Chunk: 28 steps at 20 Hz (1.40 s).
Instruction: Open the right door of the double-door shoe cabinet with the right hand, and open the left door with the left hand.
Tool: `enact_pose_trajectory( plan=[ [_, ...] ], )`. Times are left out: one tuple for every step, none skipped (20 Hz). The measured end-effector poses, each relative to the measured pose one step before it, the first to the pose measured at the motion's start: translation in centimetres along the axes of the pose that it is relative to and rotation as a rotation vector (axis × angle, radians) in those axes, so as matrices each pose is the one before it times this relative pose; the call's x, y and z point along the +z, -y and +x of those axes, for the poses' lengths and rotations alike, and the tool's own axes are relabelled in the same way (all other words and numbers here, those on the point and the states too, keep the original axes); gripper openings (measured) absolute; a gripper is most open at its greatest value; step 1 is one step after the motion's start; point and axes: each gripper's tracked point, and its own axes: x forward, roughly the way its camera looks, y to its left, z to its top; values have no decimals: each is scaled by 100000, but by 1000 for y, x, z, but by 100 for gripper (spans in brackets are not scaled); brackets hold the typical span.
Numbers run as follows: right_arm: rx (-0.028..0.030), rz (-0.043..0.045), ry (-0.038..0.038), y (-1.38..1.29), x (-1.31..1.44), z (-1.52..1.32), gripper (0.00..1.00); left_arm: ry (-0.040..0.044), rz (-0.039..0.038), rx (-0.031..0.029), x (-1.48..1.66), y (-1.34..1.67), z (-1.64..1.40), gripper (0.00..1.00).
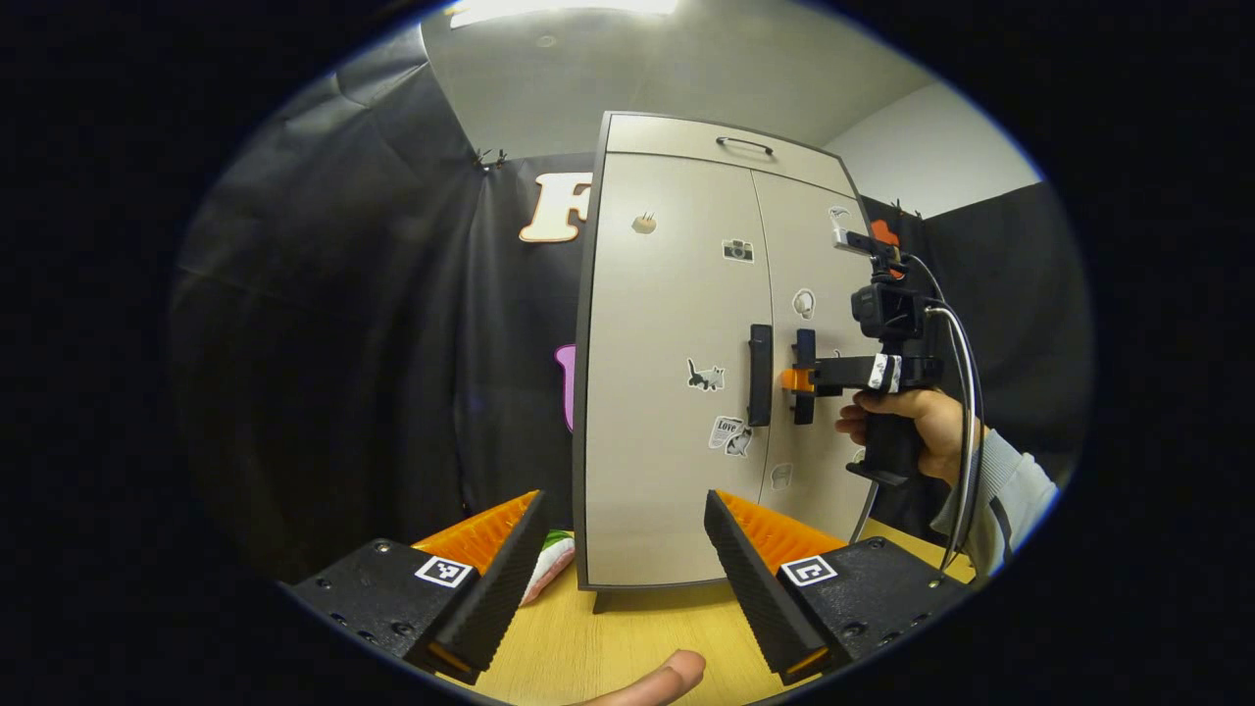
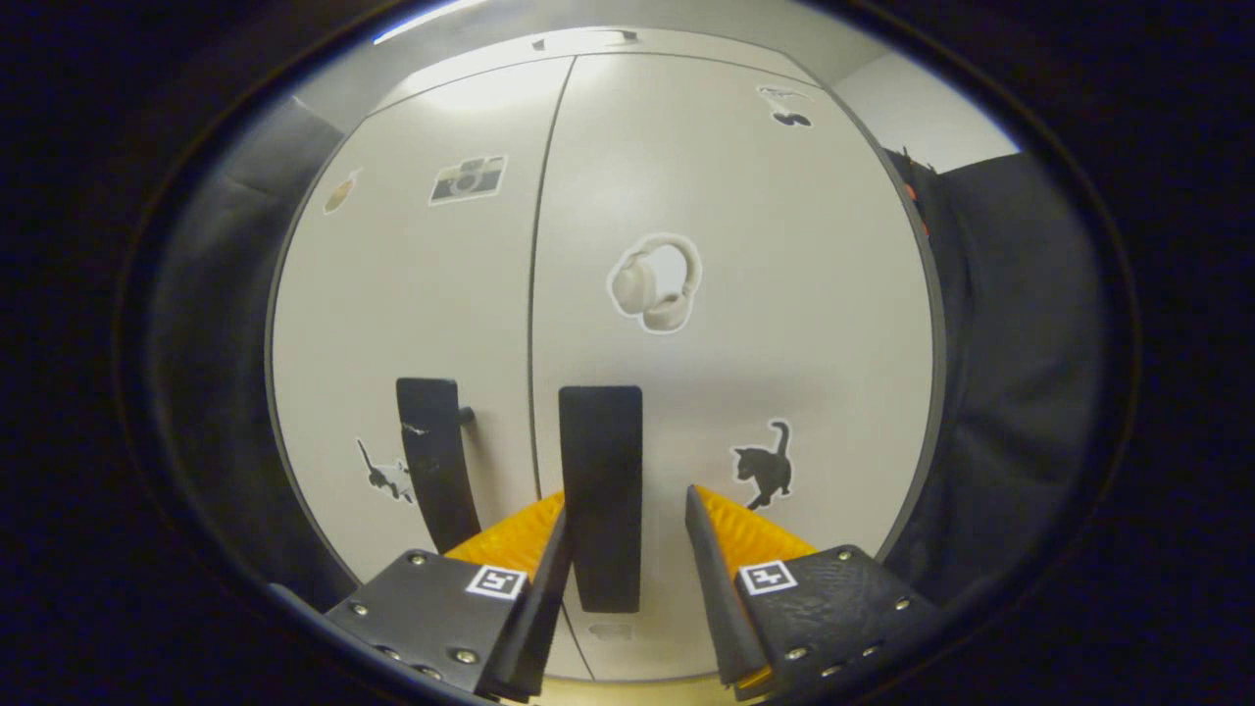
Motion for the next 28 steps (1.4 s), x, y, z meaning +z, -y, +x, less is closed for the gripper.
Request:
enact_pose_trajectory(
  plan=[
    [37, -762, 920, -308, 20, 89, 63, -367, -177, 379, -244, -36, 77, 98],
    [-621, -9, 576, -197, 190, -570, 57, -590, -446, 150, -206, 7, 143, 98],
    [305, 117, 1370, 2, -77, 149, 46, -661, -416, 160, -258, -3, 28, 98],
    [249, 1228, 202, -18, -25, 264, 43, -473, -259, 76, -134, 8, 112, 98],
    [-111, 2190, 613, 68, 160, -156, 43, -142, 48, 50, 10, 28, 51, 98],
    [679, 3265, -1651, -498, -121, -435, 43, 44, 258, 322, -52, -109, -75, 98],
    [-632, -218, 330, 104, -75, 430, 33, 304, 396, 341, 100, -65, -62, 98],
    [-664, -1518, -822, 50, -149, 77, 27, 39, 305, 205, 40, -3, -74, 98],
    [-79, -386, 91, -73, 59, -75, 27, -16, 48, 154, 34, 76, -20, 98],
    [604, 1777, -896, 107, -60, -103, 27, 108, 255, 105, 108, 32, -48, 99],
    [1073, 897, -623, -93, -85, 61, 16, 106, 458, 213, 135, -40, -99, 99],
    [1170, -506, -181, 38, 41, -71, 15, 201, 348, 240, 192, 3, -63, 98],
    [799, -713, -42, -33, -24, -139, 15, 285, 284, 189, 59, 50, -22, 98],
    [808, 179, 13, -10, 86, -170, 15, 390, 225, 20, 158, 66, -50, 98],
    [1240, 575, -363, -3, -46, -183, 15, 258, 253, 21, 133, 28, -119, 98],
    [1291, -98, -383, 19, 57, -205, 16, 176, 196, -58, 138, 66, -90, 98],
    [1550, -73, -126, 6, 40, -238, 16, 353, 74, -332, 146, 133, -76, 98],
    [1706, 702, -315, -12, 70, -296, 16, 370, -4, -284, 141, 146, -80, 99],
    [1944, 367, -234, -32, 67, -326, 16, 295, 27, -196, 140, 56, 10, 99],
    [1592, 14, -356, 22, 54, -334, 15, 233, -17, -117, 183, 68, 11, 99],
    [1416, 283, -251, 47, 80, -373, 16, 196, 27, -371, 60, 89, -53, 99],
    [1676, 452, 5, -105, 8, -242, 15, -66, 191, -502, 42, 113, 27, 98],
    [1763, 224, -298, 87, -72, -501, 16, -136, 159, -400, -63, 40, 18, 98],
    [1624, 521, -126, 58, 6, -554, 15, -198, 191, -351, -50, 83, 64, 98],
    [1482, 349, -276, 127, -146, -689, 16, -65, 97, -266, -29, 206, 26, 98],
    [1353, 190, -25, 93, 19, -633, 15, -158, 34, -182, -12, 221, -11, 98],
    [951, 487, -262, 121, -27, -351, 15, -205, 24, -183, -9, 319, -13, 98],
    [316, 1274, -249, 184, 7, -494, 15, 3, -228, -401, 51, 353, 111, 98]
  ],
)
